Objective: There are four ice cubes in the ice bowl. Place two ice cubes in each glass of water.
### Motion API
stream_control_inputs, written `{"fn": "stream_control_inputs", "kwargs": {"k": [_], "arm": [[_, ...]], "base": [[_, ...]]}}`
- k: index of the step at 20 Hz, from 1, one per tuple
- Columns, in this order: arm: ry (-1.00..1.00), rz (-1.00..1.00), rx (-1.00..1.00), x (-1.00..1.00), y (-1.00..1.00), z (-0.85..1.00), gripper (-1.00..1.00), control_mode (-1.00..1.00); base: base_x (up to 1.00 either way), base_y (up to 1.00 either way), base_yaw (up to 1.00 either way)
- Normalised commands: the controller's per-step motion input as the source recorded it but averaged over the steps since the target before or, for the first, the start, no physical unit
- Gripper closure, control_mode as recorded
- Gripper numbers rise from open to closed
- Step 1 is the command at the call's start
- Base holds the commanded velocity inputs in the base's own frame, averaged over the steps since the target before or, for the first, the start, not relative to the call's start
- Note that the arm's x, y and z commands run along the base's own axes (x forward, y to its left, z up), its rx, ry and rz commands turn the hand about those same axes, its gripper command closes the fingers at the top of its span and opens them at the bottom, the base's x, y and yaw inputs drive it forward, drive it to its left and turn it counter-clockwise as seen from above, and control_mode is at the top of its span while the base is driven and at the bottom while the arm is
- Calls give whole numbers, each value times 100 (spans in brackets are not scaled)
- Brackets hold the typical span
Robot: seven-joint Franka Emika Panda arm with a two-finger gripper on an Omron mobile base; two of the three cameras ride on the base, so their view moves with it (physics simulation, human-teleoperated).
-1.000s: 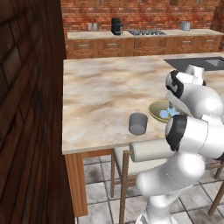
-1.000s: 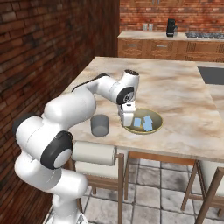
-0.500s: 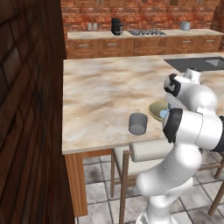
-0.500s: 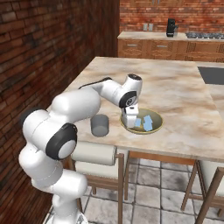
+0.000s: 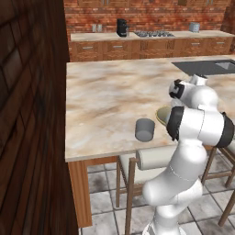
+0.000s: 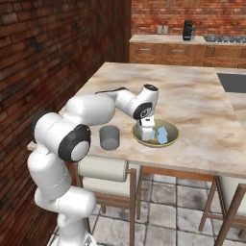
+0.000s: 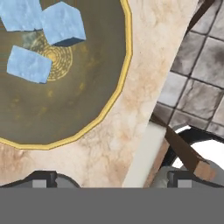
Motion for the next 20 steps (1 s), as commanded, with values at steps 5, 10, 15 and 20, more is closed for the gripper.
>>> {"fn": "stream_control_inputs", "kwargs": {"k": [5, 10, 15, 20], "arm": [[0, 0, 1, 42, -12, -21, -100, -100], [0, 0, 1, 43, -10, -22, -100, -100], [0, 0, 0, 39, -10, -24, -100, -100], [0, 0, 0, 43, -8, -31, -100, -100]], "base": [[0, 0, 0], [0, 0, 0], [0, 0, 0], [0, 0, 0]]}}
